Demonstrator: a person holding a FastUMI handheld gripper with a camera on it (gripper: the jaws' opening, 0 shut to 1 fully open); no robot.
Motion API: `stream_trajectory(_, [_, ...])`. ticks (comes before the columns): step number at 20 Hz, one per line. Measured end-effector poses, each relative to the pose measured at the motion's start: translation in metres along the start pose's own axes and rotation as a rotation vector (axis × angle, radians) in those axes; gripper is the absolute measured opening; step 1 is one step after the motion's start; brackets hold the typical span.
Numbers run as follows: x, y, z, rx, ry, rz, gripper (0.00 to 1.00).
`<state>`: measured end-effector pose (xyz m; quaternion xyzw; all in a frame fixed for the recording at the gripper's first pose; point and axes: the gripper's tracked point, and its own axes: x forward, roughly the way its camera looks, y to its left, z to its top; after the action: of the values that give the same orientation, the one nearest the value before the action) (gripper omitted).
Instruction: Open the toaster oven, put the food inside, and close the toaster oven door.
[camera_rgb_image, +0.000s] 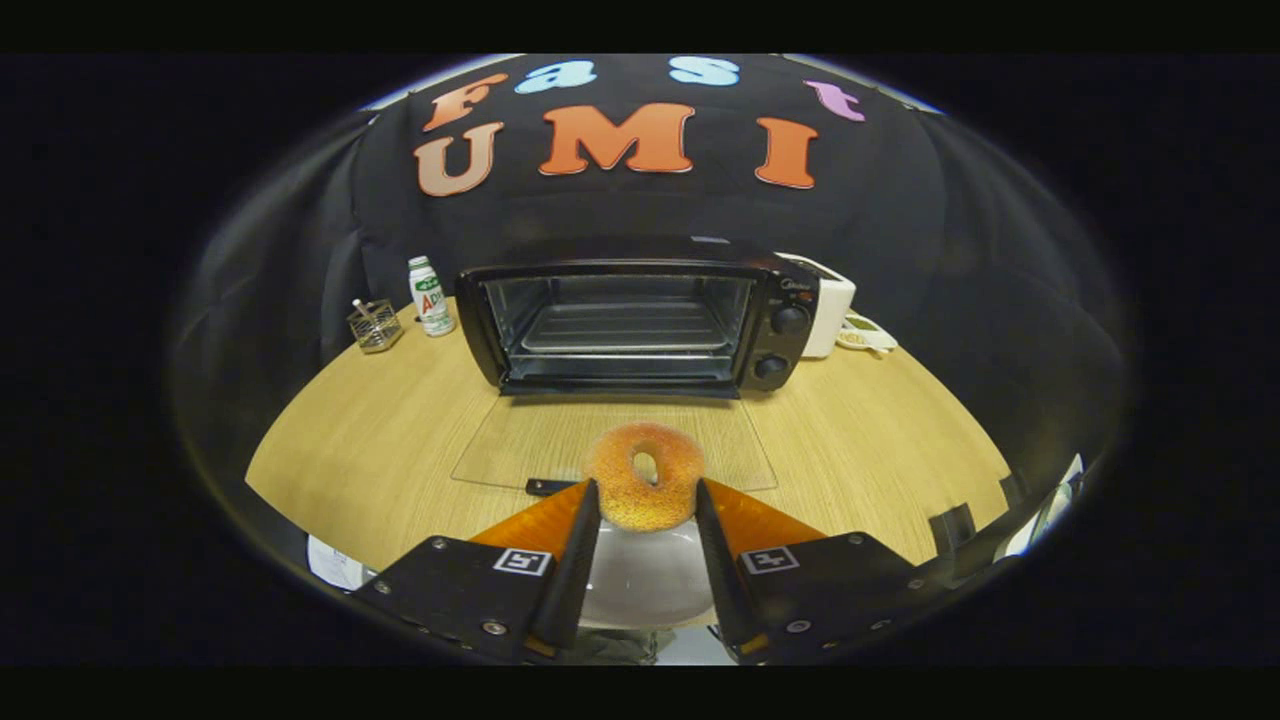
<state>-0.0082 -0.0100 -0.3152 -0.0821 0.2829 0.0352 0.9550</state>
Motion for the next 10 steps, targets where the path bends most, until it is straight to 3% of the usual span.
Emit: stream_trajectory(10, [0.045,0.027,0.062,0.119,-0.054,0.116,0.54])
